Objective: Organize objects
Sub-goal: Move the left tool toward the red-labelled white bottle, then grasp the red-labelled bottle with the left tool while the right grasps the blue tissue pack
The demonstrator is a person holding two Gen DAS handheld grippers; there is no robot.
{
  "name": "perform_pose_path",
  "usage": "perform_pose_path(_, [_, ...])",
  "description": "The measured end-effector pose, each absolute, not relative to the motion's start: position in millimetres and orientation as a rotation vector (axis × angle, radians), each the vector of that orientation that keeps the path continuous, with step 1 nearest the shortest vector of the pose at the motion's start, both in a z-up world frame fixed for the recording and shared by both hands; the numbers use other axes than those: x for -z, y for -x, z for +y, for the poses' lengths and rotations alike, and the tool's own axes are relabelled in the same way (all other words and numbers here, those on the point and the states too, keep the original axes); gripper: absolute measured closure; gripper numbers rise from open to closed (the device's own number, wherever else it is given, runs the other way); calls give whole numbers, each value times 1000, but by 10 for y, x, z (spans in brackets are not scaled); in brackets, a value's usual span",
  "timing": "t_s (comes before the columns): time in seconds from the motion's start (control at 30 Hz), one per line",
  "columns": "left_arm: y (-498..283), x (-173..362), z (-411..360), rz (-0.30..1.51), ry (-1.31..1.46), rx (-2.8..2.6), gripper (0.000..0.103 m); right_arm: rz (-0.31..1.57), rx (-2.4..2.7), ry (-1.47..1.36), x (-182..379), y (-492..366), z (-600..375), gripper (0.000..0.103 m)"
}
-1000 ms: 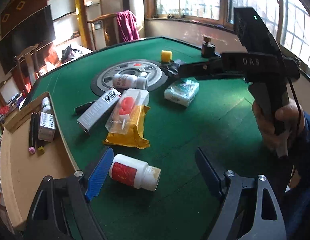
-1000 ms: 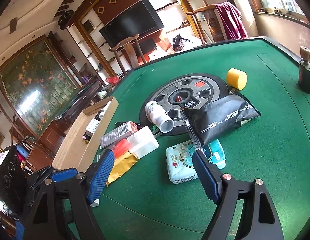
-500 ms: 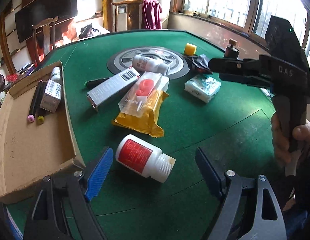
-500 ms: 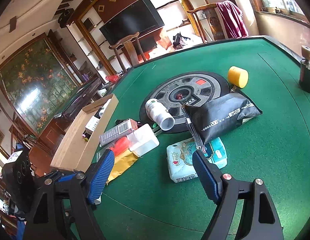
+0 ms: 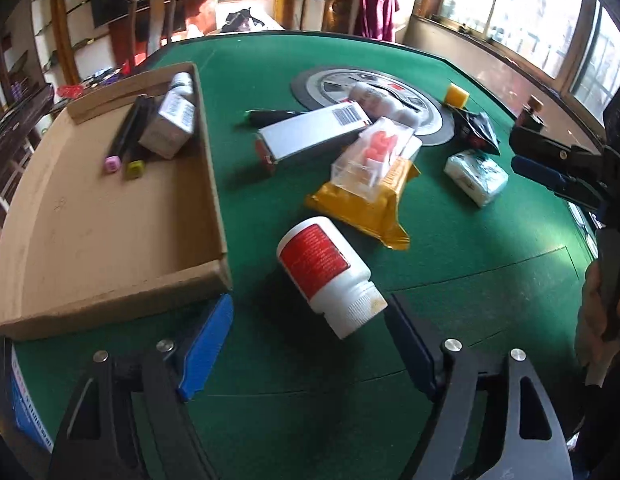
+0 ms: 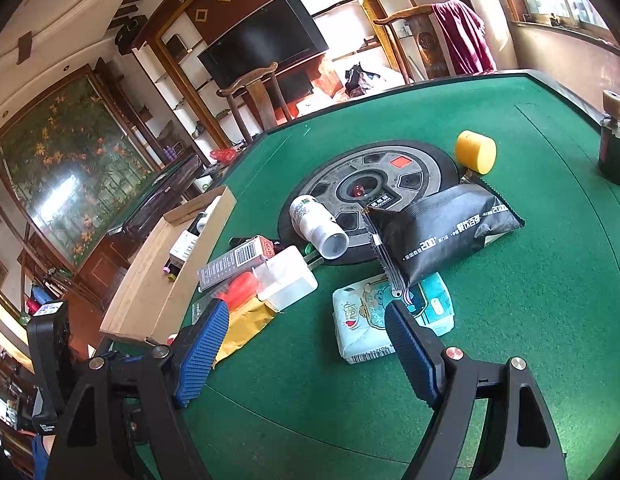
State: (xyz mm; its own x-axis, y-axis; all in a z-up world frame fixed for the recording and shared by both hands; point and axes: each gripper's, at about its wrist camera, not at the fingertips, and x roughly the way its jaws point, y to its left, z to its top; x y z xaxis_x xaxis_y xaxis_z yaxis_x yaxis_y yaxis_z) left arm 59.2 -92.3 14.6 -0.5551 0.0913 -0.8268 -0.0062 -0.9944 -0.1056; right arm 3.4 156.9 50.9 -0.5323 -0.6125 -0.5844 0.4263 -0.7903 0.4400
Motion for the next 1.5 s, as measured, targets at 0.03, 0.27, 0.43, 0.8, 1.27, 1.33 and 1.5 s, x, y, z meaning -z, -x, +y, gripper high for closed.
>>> perform_pose_path(0.03, [-615,-169,-934,-156,1436,-2712,25,-325,2302,-1007,-508,-35,1569,18])
perform_pose_path(0.27, [-523,-213,-833,-180,1418,-2718,25,-330,2317,-1020,-499,-14,1594,18])
perform_pose_path(0.43, [-352,-117,-765,-181,1456,-2726,70,-330,2336,-1019,-495,-11,1617,18])
perform_pose_path(0.8, [-373,-83,-776,-183,1413,-2732,70,-142,2382,-1190,-341,86,1514,18])
perform_pose_path(1.27, [-379,-91,-723,-165,1407,-2725,64,335,2421,-1207,-216,314,1311,13])
perform_pose_path(1.33, [-376,-91,-694,-138,1414,-2730,63,259,2407,-1248,-184,342,1368,12])
perform_pose_path(1.5, [-378,-93,-649,-100,1426,-2740,63,240,2449,-1284,-161,387,1353,11])
